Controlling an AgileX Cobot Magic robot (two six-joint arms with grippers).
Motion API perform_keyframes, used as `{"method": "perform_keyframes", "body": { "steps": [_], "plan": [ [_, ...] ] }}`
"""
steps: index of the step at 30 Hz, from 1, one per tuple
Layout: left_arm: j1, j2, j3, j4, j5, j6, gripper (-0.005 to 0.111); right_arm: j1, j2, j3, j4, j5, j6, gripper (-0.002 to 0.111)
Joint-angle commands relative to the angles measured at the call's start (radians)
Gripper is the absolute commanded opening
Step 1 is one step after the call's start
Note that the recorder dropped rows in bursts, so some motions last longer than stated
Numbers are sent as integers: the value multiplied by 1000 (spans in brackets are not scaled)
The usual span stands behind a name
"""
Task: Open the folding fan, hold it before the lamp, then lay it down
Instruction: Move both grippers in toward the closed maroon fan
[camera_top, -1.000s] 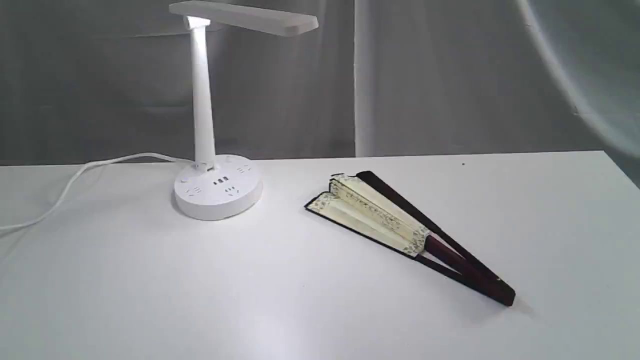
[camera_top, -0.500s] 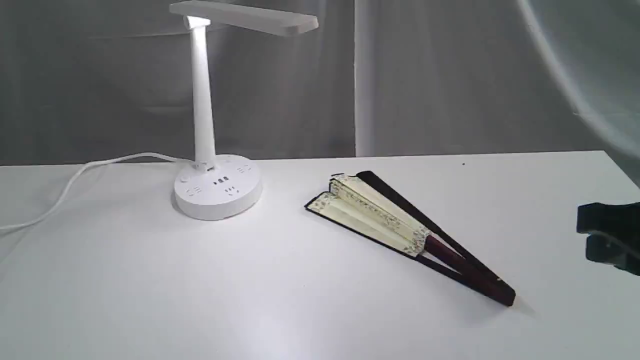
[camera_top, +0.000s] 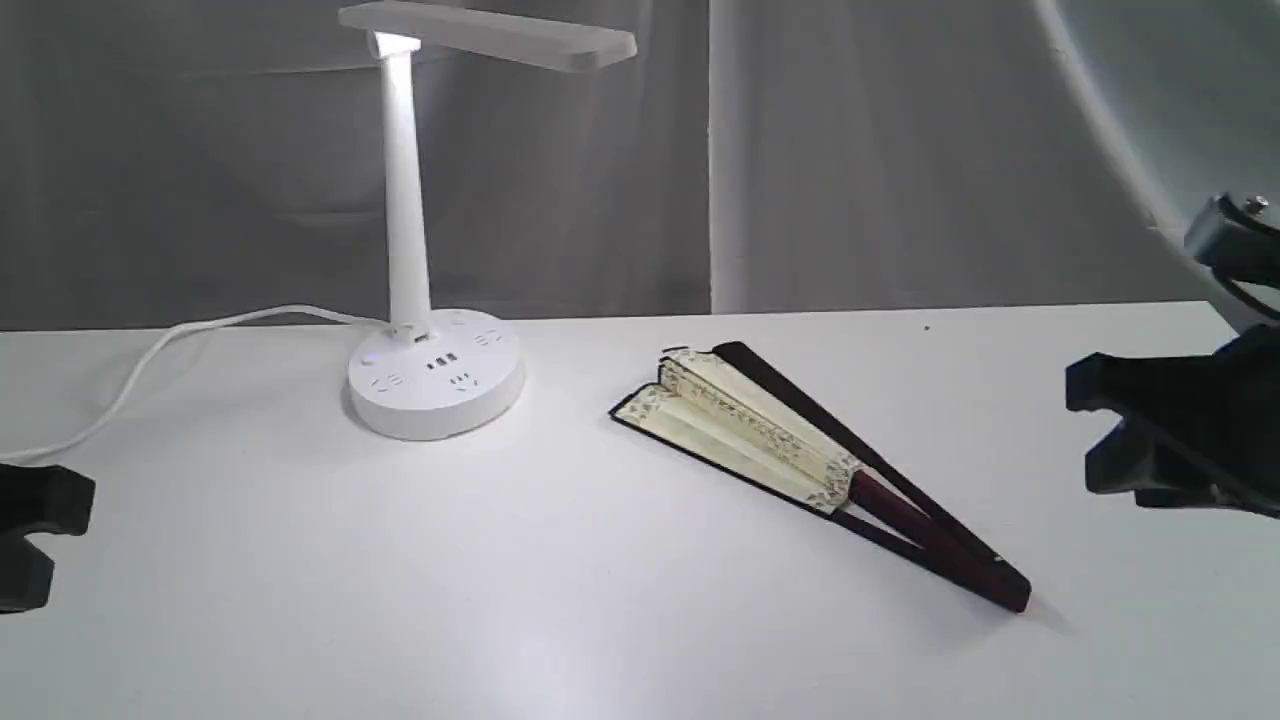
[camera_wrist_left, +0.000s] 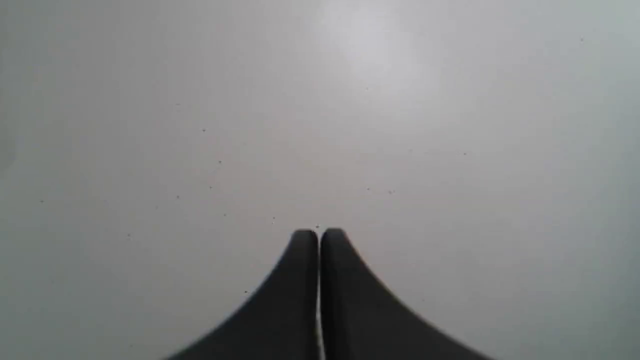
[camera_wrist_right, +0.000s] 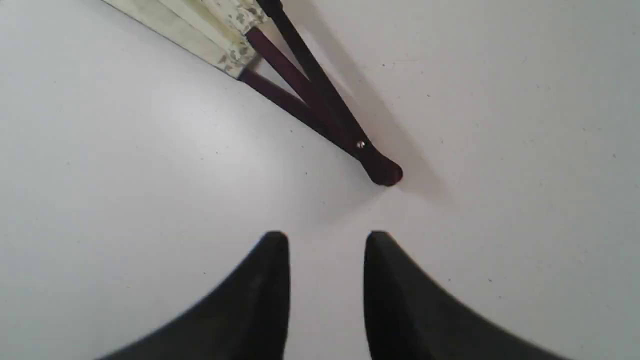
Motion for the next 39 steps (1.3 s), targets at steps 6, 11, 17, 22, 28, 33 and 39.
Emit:
{"method": "perform_keyframes", "body": {
  "steps": [6, 11, 17, 22, 28, 33, 39],
  "plan": [
    [-4, 84, -7, -4, -51, 11, 0, 2, 152, -162, 68, 71, -17, 27],
    [-56, 115, -20, 26, -59, 9, 0, 2, 265, -277, 85, 154, -44, 30],
    [-143, 169, -85, 49, -25, 11, 0, 2, 418, -434, 126, 200, -70, 45],
    [-199, 228, -129, 41, -4, 42, 3, 2, 541, -578, 131, 254, -87, 45],
    [-225, 277, -141, -3, -101, 44, 16, 2, 716, -745, 167, 307, -101, 45],
    [-225, 312, -141, -65, -139, 100, 21, 2, 825, -814, 261, 312, -116, 45],
    [-225, 395, -141, -88, -132, 115, 21, 2, 893, -831, 394, 285, -196, 43]
  ]
}}
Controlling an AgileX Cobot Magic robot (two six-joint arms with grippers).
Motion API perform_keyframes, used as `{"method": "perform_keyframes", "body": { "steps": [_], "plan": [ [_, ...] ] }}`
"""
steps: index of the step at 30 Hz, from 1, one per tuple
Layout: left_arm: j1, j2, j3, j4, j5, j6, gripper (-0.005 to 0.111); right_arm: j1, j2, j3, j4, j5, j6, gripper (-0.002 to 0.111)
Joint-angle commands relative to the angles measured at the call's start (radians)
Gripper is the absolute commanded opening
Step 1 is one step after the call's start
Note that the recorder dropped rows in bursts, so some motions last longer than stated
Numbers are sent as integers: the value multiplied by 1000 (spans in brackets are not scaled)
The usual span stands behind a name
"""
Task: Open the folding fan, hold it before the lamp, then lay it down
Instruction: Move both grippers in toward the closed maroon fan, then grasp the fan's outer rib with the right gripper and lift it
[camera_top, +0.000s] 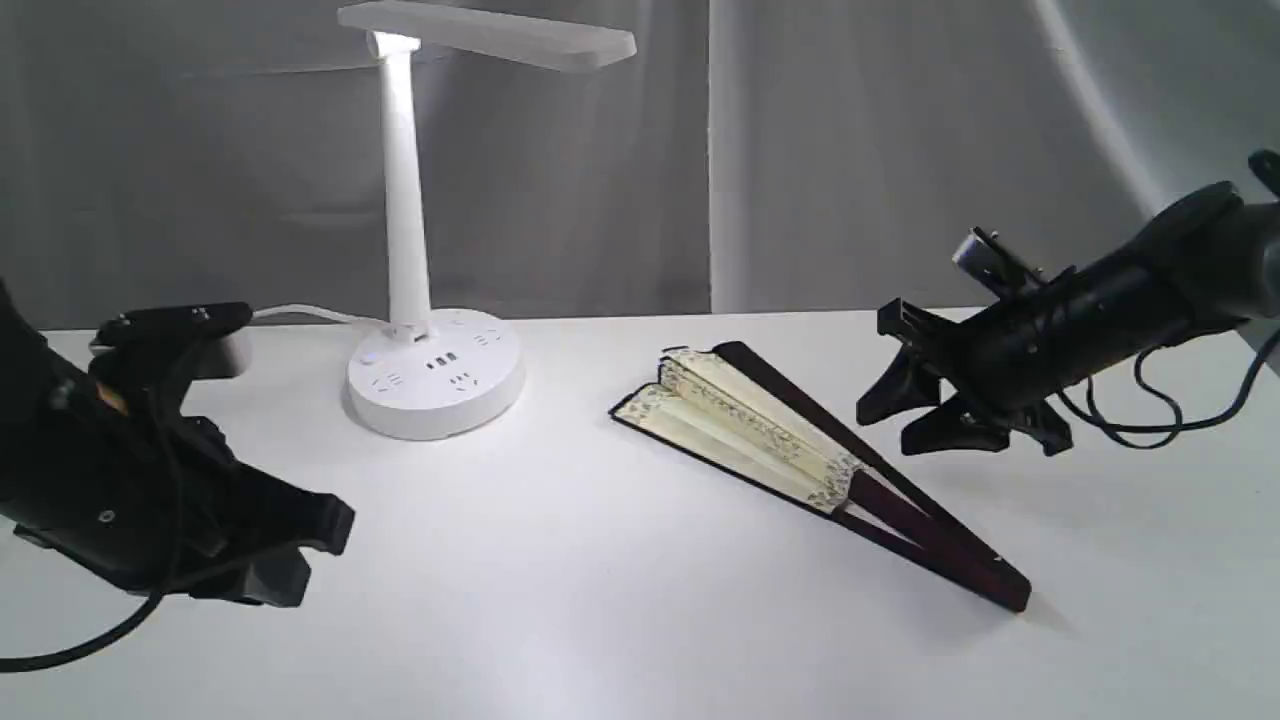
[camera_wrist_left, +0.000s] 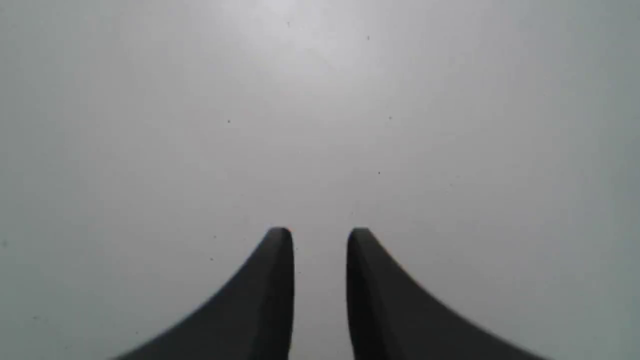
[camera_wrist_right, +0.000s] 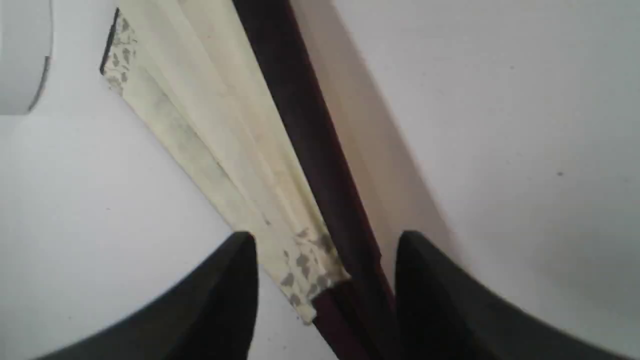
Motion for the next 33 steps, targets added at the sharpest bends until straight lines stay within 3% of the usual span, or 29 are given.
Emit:
{"method": "perform_keyframes", "body": {
  "steps": [1, 15, 21, 30, 33],
  "plan": [
    [-6, 42, -4, -47, -12, 28, 21, 2, 21, -7, 43, -27, -32, 43],
    [-6, 87, -22, -124, -28, 97, 21, 33, 59, -7, 76, -114, -67, 43],
    [-6, 87, -22, -124, -25, 97, 21, 42, 100, -7, 240, -97, -71, 42],
    [-6, 87, -22, -124, -22, 99, 21, 42, 124, -7, 251, -78, -88, 36],
    [-6, 87, -22, -124, -26, 101, 21, 42, 124, -7, 251, -69, -88, 25]
  ]
}}
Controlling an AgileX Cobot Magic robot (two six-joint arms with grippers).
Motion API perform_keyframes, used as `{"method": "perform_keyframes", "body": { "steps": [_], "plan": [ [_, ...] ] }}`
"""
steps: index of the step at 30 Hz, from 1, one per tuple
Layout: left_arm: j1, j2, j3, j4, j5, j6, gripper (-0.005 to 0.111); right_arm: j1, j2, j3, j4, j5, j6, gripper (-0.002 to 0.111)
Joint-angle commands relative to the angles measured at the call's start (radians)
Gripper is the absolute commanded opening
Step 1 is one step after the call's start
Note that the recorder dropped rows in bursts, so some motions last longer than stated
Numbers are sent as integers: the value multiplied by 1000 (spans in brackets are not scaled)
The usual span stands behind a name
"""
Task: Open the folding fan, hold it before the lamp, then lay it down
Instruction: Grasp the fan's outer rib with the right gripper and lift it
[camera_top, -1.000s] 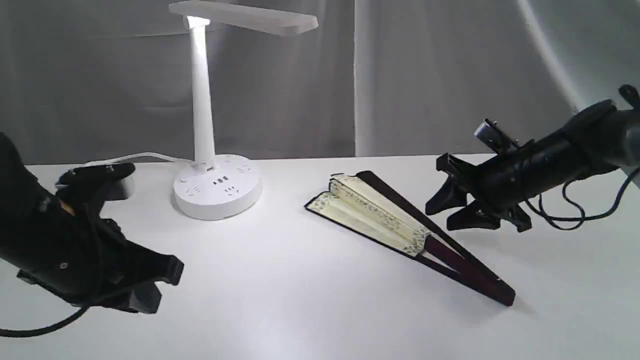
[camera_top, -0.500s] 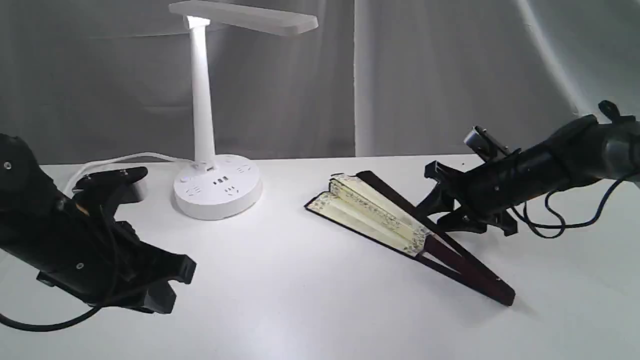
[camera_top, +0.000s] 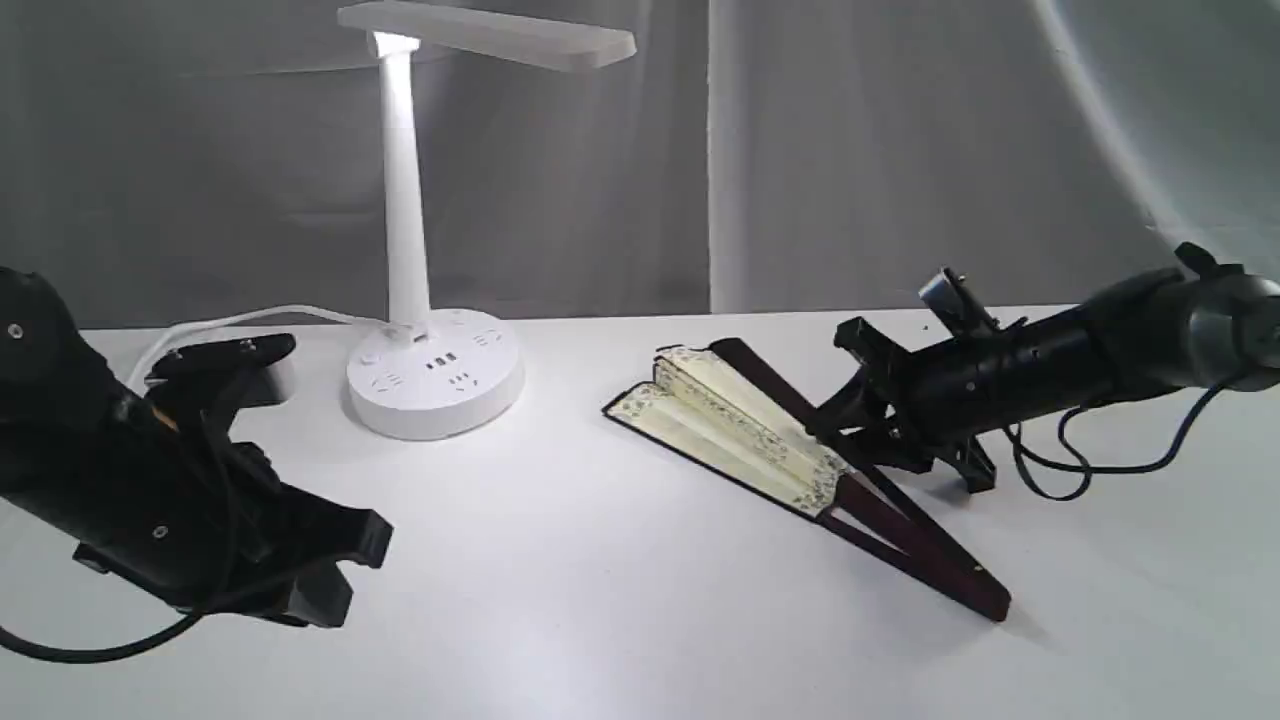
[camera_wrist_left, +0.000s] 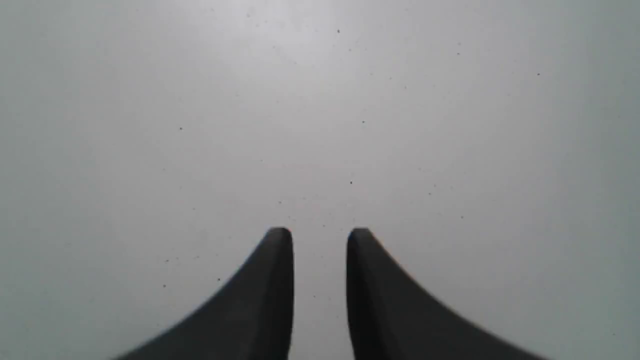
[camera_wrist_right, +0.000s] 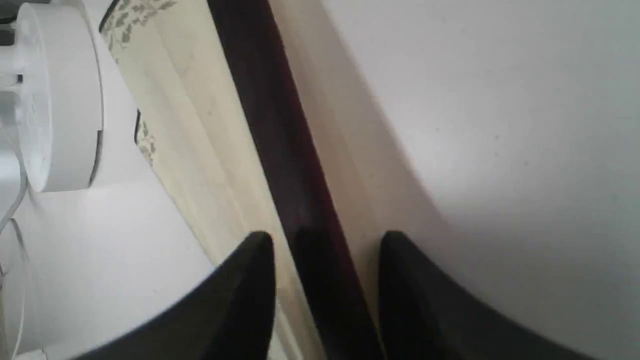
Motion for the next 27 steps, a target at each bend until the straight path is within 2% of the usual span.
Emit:
{"method": "perform_keyframes", "body": {
  "steps": [1, 4, 5, 21, 27],
  "plan": [
    [-6, 0, -7, -11, -12, 22, 21, 2, 8, 0, -21, 27, -10, 20],
    [-6, 0, -7, -11, -18, 42, 21, 0, 8, 0, -28, 54, -37, 1],
    [-6, 0, -7, -11, -18, 42, 21, -3, 6, 0, -30, 61, -47, 0],
    [-6, 48, -7, -19, -20, 42, 21, -101, -123, 0, -14, 347, -88, 0],
    [-6, 73, -7, -68, -17, 68, 35, -113, -162, 7, 38, 354, -93, 0]
  ]
}}
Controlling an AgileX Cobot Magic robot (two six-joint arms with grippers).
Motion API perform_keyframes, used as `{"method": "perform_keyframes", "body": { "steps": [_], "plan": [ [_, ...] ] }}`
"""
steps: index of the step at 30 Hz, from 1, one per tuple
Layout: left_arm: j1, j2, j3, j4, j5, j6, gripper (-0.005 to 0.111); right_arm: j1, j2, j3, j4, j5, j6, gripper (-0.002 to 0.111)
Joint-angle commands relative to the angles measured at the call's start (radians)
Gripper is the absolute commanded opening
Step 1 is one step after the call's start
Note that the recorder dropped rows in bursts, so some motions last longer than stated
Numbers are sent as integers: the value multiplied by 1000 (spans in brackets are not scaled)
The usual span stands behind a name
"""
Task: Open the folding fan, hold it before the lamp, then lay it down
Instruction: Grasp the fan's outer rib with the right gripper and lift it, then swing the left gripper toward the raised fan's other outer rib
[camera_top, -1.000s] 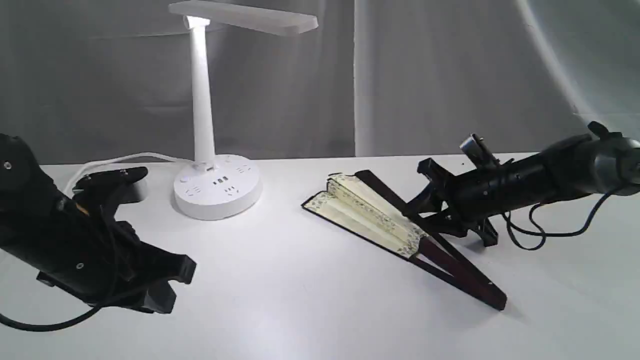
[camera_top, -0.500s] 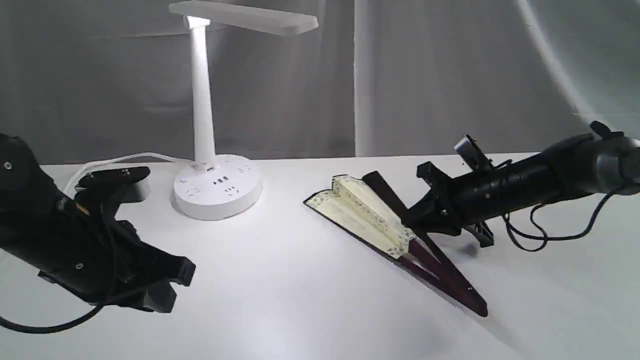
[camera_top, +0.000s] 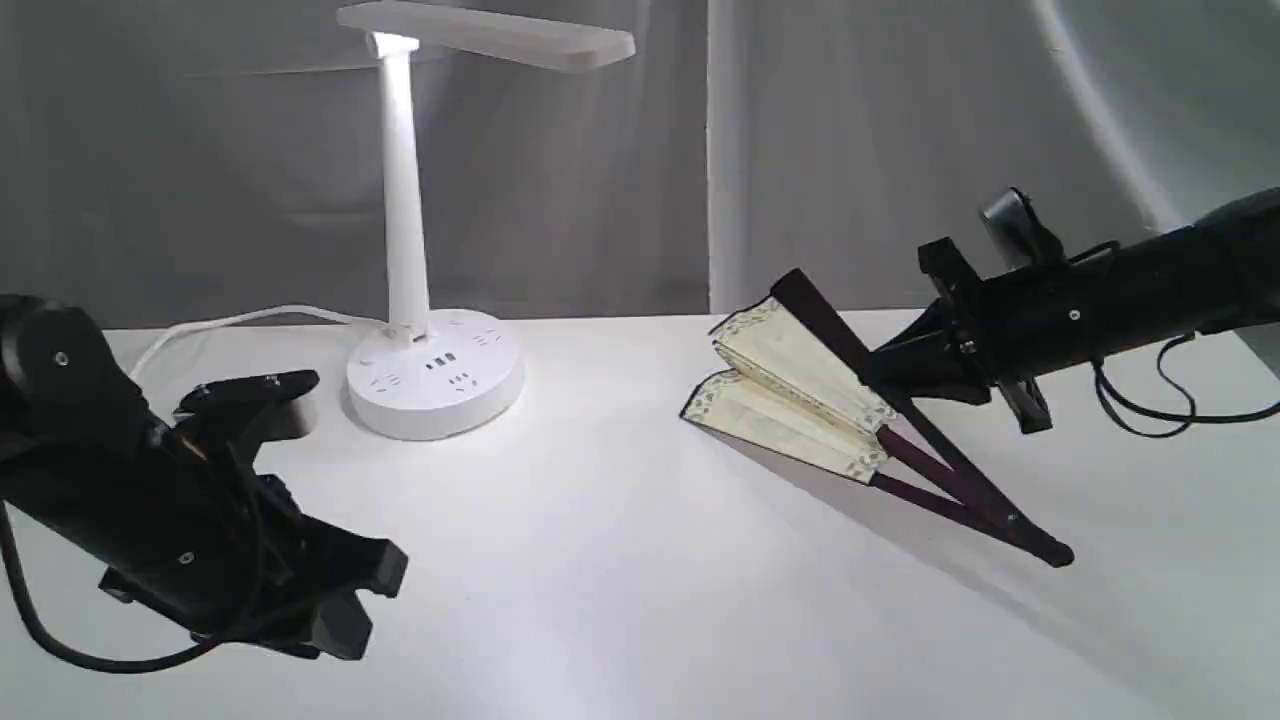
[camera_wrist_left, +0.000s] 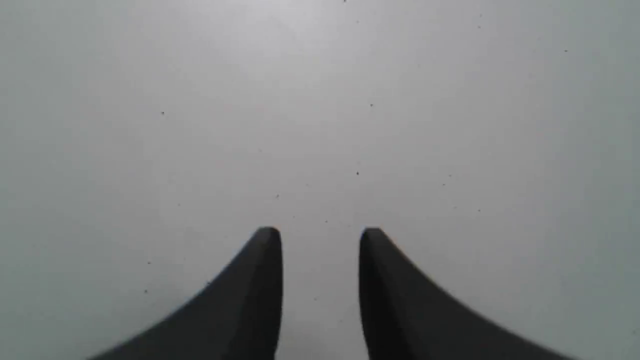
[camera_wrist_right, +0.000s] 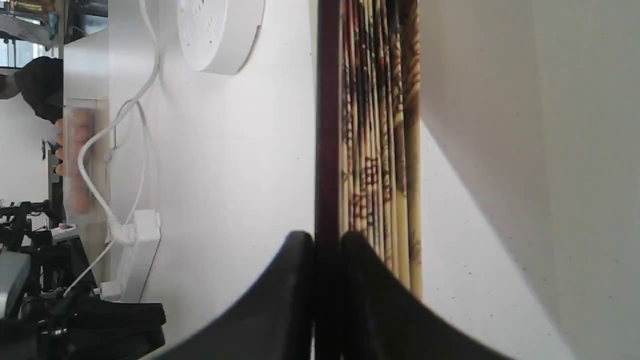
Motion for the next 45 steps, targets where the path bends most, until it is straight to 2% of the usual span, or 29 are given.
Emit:
{"method": "perform_keyframes", "body": {
  "steps": [1, 4, 9, 17, 20, 27, 36, 41, 45],
  "plan": [
    [-6, 0, -7, -33, -6, 34, 38, -15, -49, 18, 37, 18, -12, 0],
    [-6, 0, -7, -90, 14, 74, 45, -18, -93, 73, 51, 18, -25, 0],
    [-42, 0, -7, -141, 2, 155, 45, -38, -209, 237, 114, 18, -64, 0],
    [-242, 0, -7, 19, -42, 126, 13, -85, -394, 475, 169, 18, -181, 0],
    [-279, 0, -7, 62, -62, 126, 4, -107, -445, 557, 187, 18, -218, 0],
    [-286, -36, -7, 71, -221, 159, 2, -145, -527, 718, 209, 18, -296, 0],
    [-286, -78, -7, -120, -435, 204, 2, -155, -565, 823, 257, 18, -389, 0],
    [-331, -80, -7, -122, -501, 362, 2, -155, -565, 839, 253, 18, -423, 0],
    [-372, -80, -5, -122, -566, 370, 2, -155, -565, 839, 252, 18, -423, 0]
  ]
}}
